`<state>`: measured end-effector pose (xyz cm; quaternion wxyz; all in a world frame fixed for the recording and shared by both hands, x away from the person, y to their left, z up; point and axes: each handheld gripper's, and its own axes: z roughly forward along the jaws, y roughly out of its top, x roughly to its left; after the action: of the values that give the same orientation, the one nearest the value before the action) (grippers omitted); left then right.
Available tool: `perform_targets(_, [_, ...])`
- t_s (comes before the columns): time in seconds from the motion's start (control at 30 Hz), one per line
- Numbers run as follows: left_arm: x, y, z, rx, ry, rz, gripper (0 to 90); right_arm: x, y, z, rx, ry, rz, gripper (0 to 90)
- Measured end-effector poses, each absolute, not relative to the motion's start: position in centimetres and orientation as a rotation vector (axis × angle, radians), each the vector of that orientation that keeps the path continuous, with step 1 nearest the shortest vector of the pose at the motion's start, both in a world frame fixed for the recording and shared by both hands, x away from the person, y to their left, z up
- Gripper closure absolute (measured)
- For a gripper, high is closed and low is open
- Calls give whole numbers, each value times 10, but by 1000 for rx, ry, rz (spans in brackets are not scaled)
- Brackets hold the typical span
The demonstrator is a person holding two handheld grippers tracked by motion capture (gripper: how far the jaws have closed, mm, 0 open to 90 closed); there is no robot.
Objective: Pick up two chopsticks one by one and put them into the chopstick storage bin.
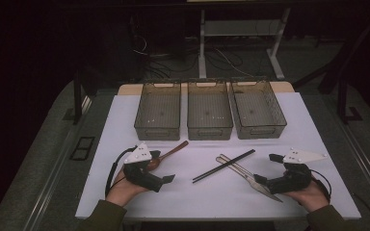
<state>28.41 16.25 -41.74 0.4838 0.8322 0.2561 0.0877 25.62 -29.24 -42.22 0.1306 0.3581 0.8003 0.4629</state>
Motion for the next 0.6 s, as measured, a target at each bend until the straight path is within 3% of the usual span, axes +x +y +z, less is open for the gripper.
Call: perform_targets(0.6, [288, 146, -415, 2025, 583, 205, 0, 255, -290, -422, 1048, 2322, 1374, 30])
